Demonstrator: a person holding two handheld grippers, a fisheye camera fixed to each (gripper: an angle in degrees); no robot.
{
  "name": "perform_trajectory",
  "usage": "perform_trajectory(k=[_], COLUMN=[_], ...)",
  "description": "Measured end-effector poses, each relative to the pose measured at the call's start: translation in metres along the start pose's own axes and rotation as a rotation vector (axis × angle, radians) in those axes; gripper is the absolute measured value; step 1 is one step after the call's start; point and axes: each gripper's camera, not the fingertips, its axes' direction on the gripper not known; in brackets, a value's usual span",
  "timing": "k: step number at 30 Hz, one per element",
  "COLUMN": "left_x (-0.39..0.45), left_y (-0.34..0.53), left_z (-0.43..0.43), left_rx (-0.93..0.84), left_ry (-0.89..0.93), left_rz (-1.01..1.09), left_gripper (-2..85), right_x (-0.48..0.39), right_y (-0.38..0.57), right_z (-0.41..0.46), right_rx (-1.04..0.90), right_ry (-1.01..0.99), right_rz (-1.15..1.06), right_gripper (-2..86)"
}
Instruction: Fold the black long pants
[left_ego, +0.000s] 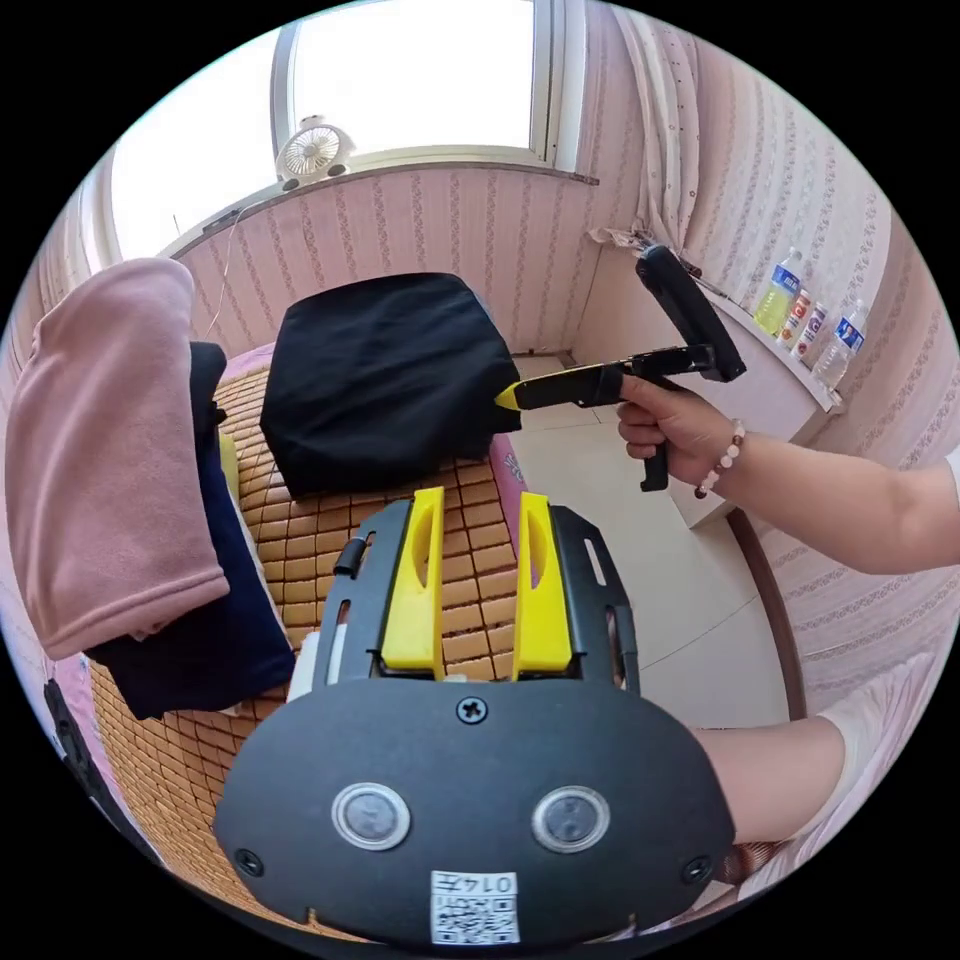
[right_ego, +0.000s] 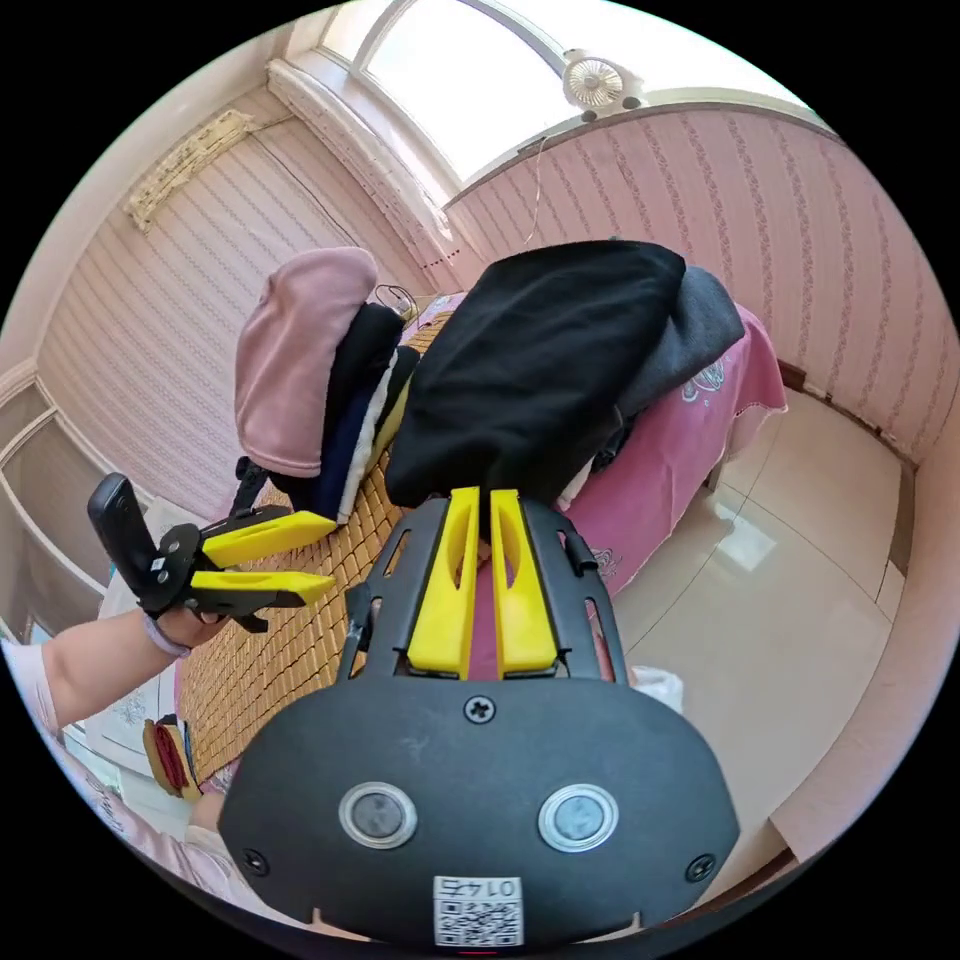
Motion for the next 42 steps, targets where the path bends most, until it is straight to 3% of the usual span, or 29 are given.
perform_trajectory(k=[4, 10, 16, 18, 21, 25, 28, 31, 34, 35, 36, 39, 42], left_x=[0.011, 0.080, 0.137, 0.160, 0.174, 0.207, 0.219, 0.214, 0.199, 0.201, 0.208, 0.211, 0.204], left_y=[0.013, 0.112, 0.254, 0.293, 0.323, 0.349, 0.381, 0.441, 0.531, 0.561, 0.585, 0.614, 0.626], left_z=[-0.034, -0.130, -0.254, -0.314, -0.393, -0.477, -0.499, -0.464, -0.414, -0.410, -0.416, -0.446, -0.461], left_rx=[0.043, 0.065, 0.110, 0.173, 0.222, 0.351, 0.329, 0.177, -0.023, -0.018, 0.097, 0.283, 0.320], left_ry=[-0.050, -0.341, -0.462, -0.616, -0.772, -0.944, -0.821, -0.669, -0.513, -0.453, -0.387, -0.364, -0.262], left_rz=[-0.031, -0.075, -0.529, -0.637, -0.733, -0.704, -0.758, -0.867, -1.205, -1.317, -1.375, -1.448, -1.481], left_gripper=[13.5, 13.7, 10.7, 7.0, 5.0, 4.7, 5.2, 3.9, 1.9, 1.7, 1.6, 2.3, 4.2], right_x=[-0.040, -0.190, -0.363, -0.418, -0.503, -0.568, -0.577, -0.558, -0.550, -0.556, -0.562, -0.602, -0.670], right_y=[0.013, 0.091, 0.150, 0.166, 0.179, 0.184, 0.205, 0.241, 0.282, 0.295, 0.301, 0.320, 0.335], right_z=[-0.045, -0.060, -0.055, -0.064, -0.090, -0.117, -0.084, -0.012, 0.029, 0.037, 0.039, 0.053, 0.071], right_rx=[0.030, -0.088, -0.329, -0.345, -0.290, -0.218, -0.388, -0.611, -0.757, -0.801, -0.813, -0.820, -0.848], right_ry=[-0.291, -0.627, -0.831, -0.882, -0.932, -1.056, -0.971, -0.765, -0.681, -0.659, -0.638, -0.529, -0.512], right_rz=[-0.062, -0.274, -0.532, -0.623, -0.762, -0.878, -0.913, -0.737, -0.612, -0.618, -0.632, -0.731, -0.873], right_gripper=[0.4, -0.1, -0.2, -0.2, -0.2, -0.1, 0.0, -0.1, -0.1, -0.1, 0.0, 0.6, 3.0])
